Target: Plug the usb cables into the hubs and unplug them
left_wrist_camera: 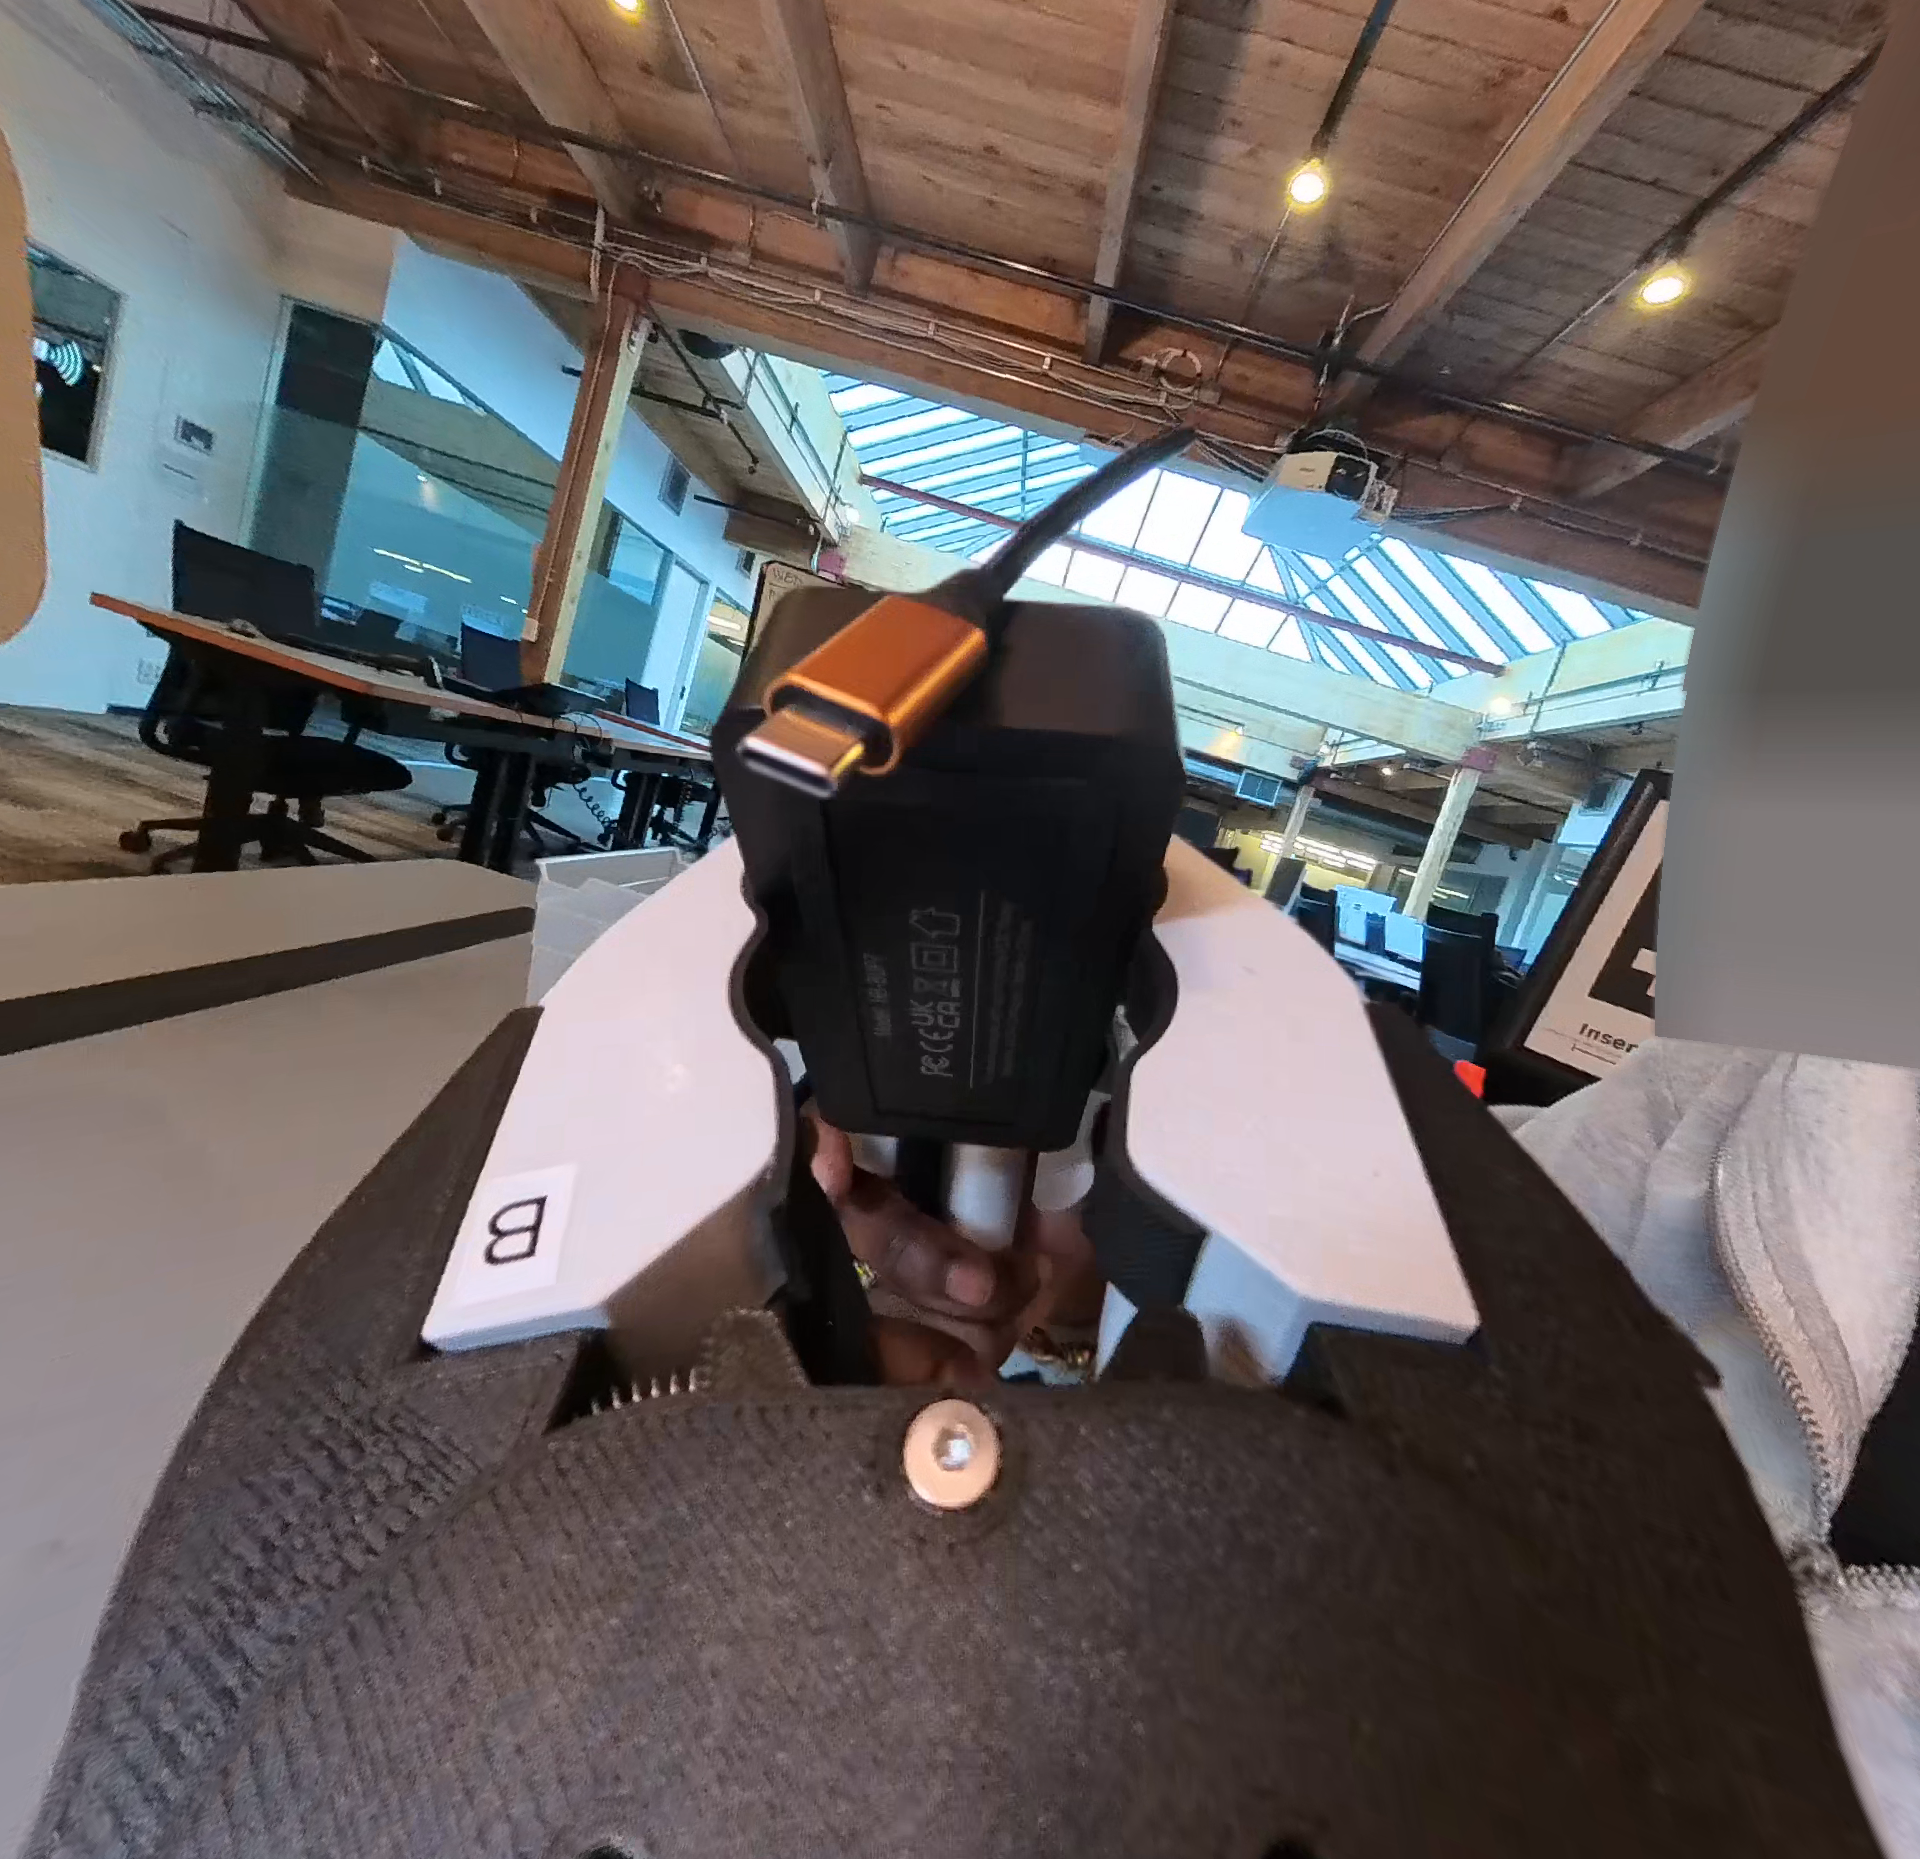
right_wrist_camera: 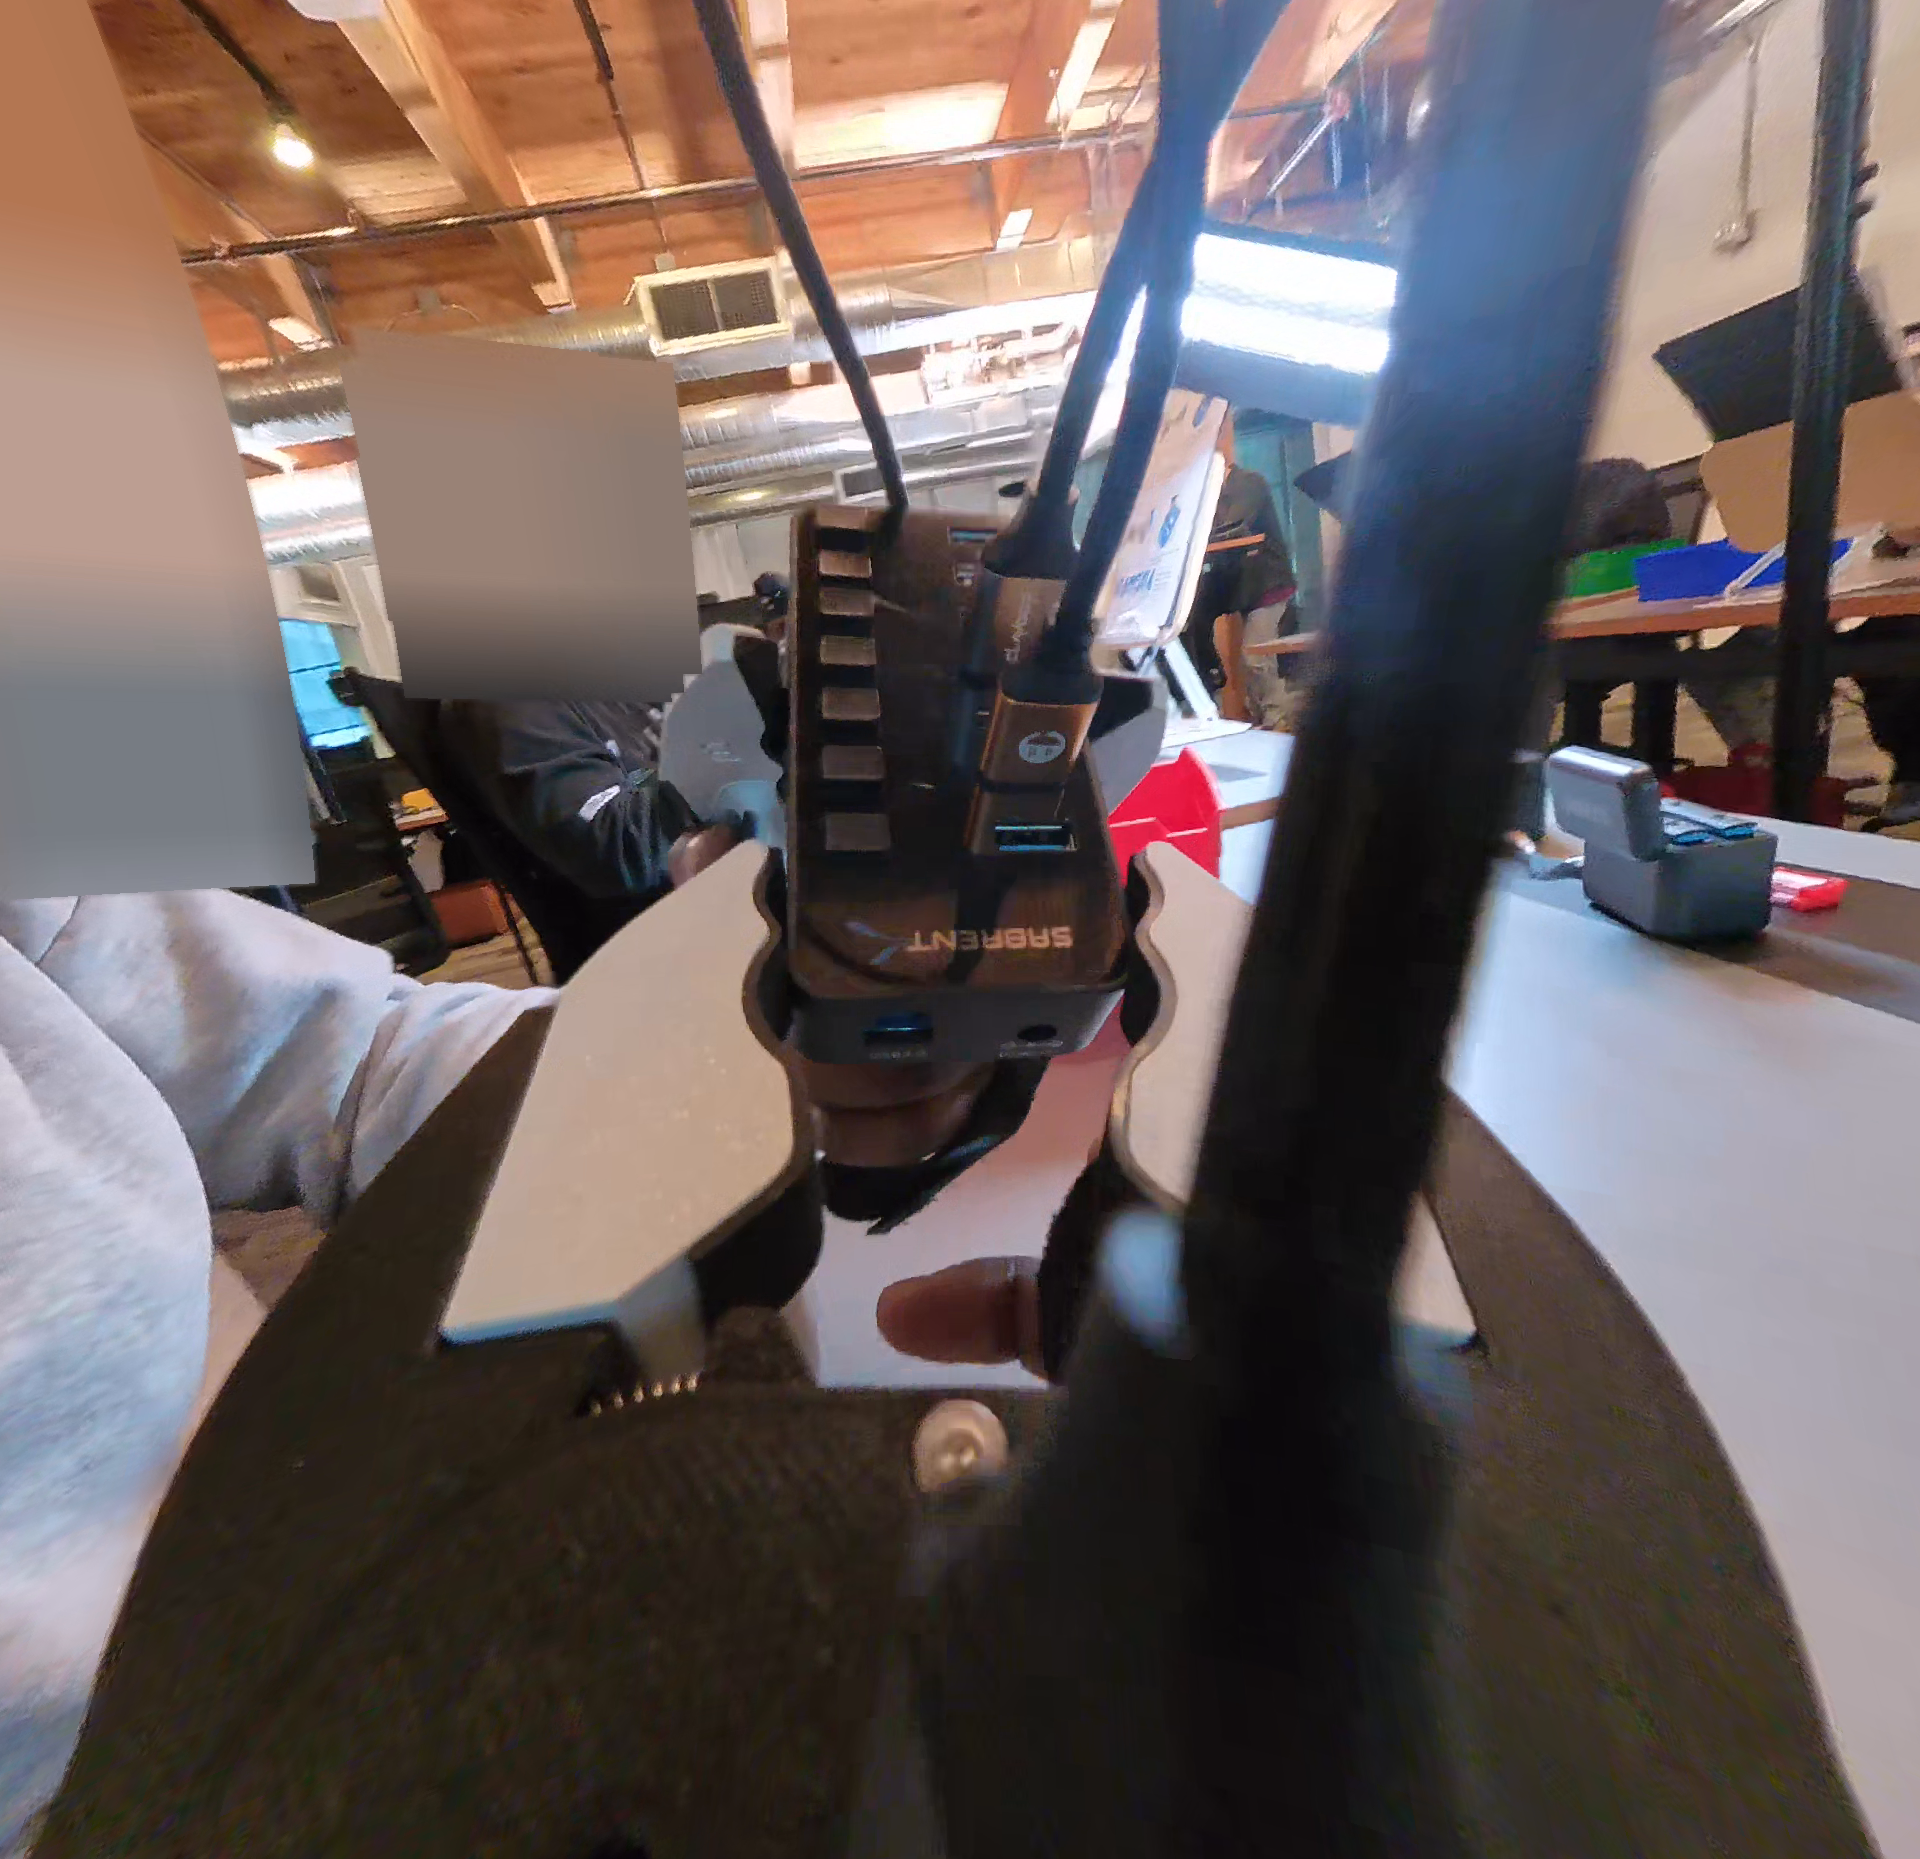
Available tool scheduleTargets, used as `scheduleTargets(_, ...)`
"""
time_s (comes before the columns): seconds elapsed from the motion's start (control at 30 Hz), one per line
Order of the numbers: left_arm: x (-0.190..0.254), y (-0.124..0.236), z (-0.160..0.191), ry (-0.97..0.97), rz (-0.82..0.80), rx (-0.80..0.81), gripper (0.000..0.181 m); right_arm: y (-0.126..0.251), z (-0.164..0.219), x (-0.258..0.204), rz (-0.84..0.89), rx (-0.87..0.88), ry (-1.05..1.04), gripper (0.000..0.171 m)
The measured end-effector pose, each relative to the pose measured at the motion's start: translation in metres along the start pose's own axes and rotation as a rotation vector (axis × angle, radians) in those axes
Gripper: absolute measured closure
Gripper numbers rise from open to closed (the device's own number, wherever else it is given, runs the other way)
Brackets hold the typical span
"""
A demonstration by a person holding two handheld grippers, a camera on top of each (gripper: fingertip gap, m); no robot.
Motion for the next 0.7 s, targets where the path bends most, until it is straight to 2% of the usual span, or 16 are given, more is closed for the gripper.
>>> scheduleTargets(0.1, 0.001, 0.003, -0.003, -0.042, -0.001, -0.008, 0.117, -0.001, -0.001, 0.002, -0.046, -0.063, -0.030, 0.110)
scheduleTargets(0.2, -0.005, 0.012, -0.007, -0.175, -0.102, -0.056, 0.117, 0.006, -0.011, 0.020, 0.022, -0.028, -0.157, 0.107)
scheduleTargets(0.27, -0.012, 0.019, -0.007, -0.259, -0.182, -0.106, 0.117, 0.013, -0.015, 0.042, 0.132, 0.001, -0.289, 0.123)
scheduleTargets(0.37, -0.023, 0.028, -0.007, -0.299, -0.300, -0.102, 0.117, 0.028, -0.015, 0.077, 0.264, 0.071, -0.607, 0.136)
scheduleTargets(0.47, -0.031, 0.035, -0.007, -0.326, -0.403, -0.100, 0.117, 0.063, -0.005, 0.121, 0.558, 0.134, -0.889, 0.138)
scheduleTargets(0.53, -0.035, 0.040, -0.008, -0.347, -0.461, -0.091, 0.117, 0.085, -0.015, 0.132, 0.687, 0.237, -0.794, 0.144)
scheduleTargets(0.6, -0.038, 0.042, -0.008, -0.378, -0.502, -0.093, 0.117, 0.082, -0.034, 0.120, 0.719, 0.197, -0.520, 0.147)
scheduleTargets(0.67, -0.038, 0.042, -0.006, -0.388, -0.513, -0.097, 0.117, 0.058, -0.040, 0.094, 0.621, 0.072, -0.308, 0.150)
scheduleTargets(0.7, -0.038, 0.041, -0.004, -0.384, -0.506, -0.112, 0.117, 0.043, -0.034, 0.080, 0.529, -0.001, -0.273, 0.152)
Point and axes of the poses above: each gripper's, where its closed fingertips meet, y back along the fingers, z out of its underside, x = y × z across the jaws, the point moved 7 cm from there along y, back along the fingers, and after that the axes turned 11 degrees about z, right-handed, at the moved point
